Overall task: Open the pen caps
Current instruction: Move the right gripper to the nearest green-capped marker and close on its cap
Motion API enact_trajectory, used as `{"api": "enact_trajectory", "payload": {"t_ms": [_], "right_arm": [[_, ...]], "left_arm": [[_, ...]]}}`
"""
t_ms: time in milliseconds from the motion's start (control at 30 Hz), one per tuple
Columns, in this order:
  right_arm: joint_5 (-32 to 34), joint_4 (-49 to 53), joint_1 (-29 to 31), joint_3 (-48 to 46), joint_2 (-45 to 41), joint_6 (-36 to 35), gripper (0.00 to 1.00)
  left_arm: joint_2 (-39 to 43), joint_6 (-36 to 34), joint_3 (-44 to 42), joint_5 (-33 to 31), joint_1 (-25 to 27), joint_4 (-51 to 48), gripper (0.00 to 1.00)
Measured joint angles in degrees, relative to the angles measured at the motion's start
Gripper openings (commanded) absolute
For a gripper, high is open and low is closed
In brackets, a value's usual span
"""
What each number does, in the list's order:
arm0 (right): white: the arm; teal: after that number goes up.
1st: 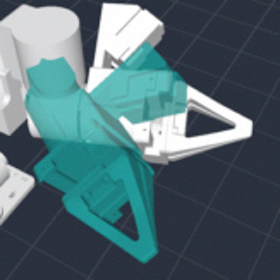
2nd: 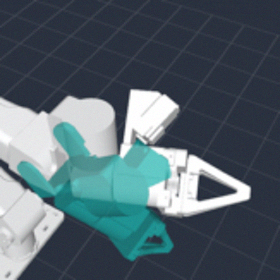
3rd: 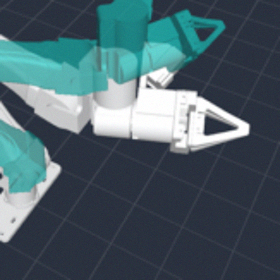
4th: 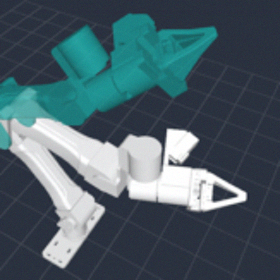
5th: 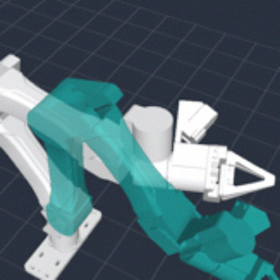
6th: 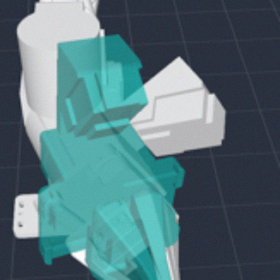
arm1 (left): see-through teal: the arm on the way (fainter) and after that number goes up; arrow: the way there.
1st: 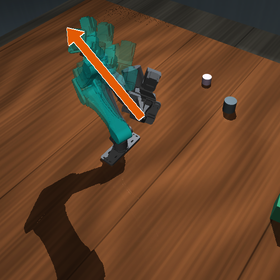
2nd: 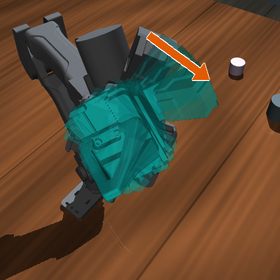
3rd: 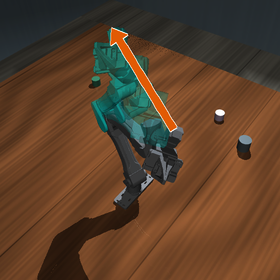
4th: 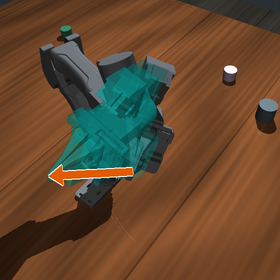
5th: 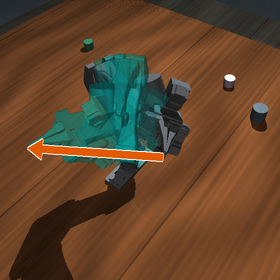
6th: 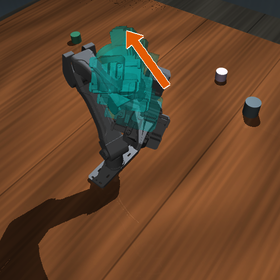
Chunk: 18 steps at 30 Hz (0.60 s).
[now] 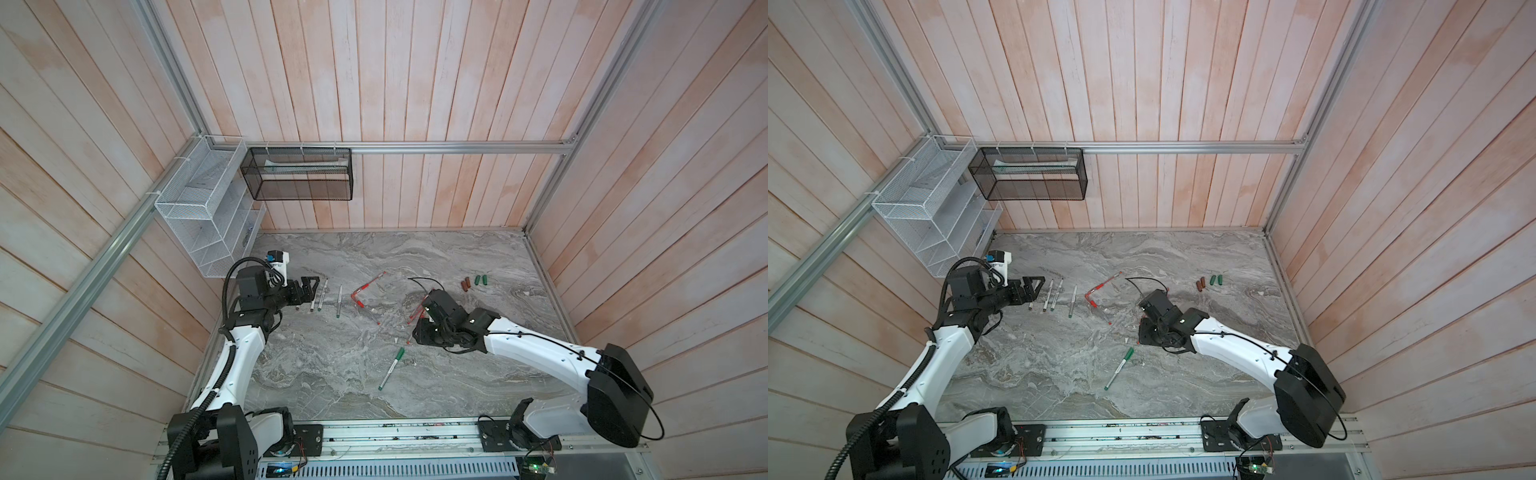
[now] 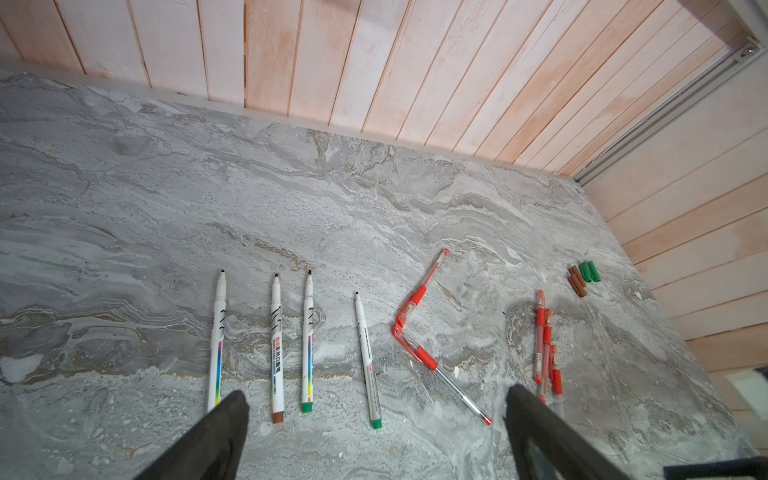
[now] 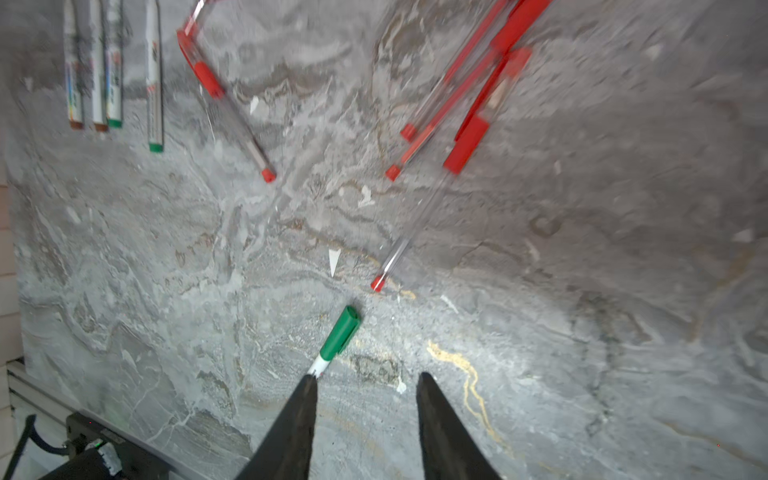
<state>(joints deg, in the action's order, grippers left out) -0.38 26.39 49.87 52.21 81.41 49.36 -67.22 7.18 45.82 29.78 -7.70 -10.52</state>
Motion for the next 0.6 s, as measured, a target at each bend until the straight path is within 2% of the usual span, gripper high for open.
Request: {"api": "enact_trajectory", "payload": {"t_ms": [233,433,600], "right_arm": [[-2.75,0.39,5.60,4.46,11.82,0.35,0.41],[-5.18,1.42,7.02,9.07,18.01,-1.29,0.42],[-5.92,2.84,7.50,11.56,20.50,-2.49,0.48]], "left_arm": [[-0.17,0.59,0.00,0.22,-0.07,0.00,0.98],[-0.17,0.61,0.02,0.42,-0.07,0.24,0.98],[-0.17,0.61,0.00,0.46,-0.07,0.31,0.98]]}}
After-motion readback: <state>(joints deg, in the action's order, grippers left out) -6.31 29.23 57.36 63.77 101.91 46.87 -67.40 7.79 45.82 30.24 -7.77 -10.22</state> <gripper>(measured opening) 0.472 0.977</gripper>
